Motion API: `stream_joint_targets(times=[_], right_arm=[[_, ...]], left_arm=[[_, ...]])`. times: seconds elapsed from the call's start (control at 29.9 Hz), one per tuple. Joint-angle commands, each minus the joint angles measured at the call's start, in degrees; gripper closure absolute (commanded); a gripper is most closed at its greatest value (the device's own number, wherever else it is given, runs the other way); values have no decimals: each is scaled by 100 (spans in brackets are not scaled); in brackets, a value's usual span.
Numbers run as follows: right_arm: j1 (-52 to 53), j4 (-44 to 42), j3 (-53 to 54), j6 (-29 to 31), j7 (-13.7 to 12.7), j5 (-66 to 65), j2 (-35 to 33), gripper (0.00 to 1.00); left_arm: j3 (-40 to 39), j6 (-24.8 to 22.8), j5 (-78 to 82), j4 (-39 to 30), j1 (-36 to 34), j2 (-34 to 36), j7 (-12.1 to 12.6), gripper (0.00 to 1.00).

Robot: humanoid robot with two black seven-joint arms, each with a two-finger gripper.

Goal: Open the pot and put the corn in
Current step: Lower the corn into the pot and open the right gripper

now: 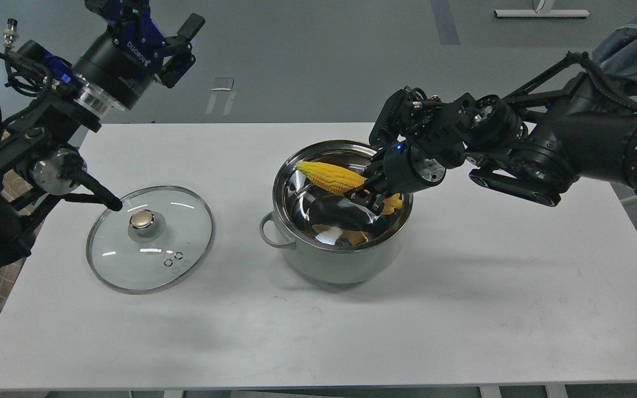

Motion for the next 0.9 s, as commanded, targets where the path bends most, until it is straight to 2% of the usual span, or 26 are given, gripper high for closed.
stream_joint_targets(times=[0.0, 0.23, 0.43, 0.47, 0.5, 0.8, 0.87], right_arm=[[-50, -99, -101, -3, 0, 32, 84, 54], [-173, -117, -128, -3, 0, 32, 120, 53], [-190, -126, -119, -30, 0, 32, 128, 39], [-190, -135, -110, -38, 0, 32, 128, 33], [-190, -152, -110, -38, 0, 32, 128, 31], [-59, -240, -57, -56, 0, 409, 76, 23], [221, -240, -22, -56, 0, 699, -64, 17]], left_arm=[[-5, 1, -1, 2, 1, -1, 0, 3], [-76, -8, -1, 2, 71, -10, 0, 3], [-84, -52, -1, 2, 106, -1, 0, 3], [-84, -52, -1, 2, 115, -1, 0, 3], [-84, -43, -1, 2, 106, -1, 0, 3], [-76, -52, -1, 2, 115, -10, 0, 3], [-76, -52, -1, 2, 106, -1, 0, 3]])
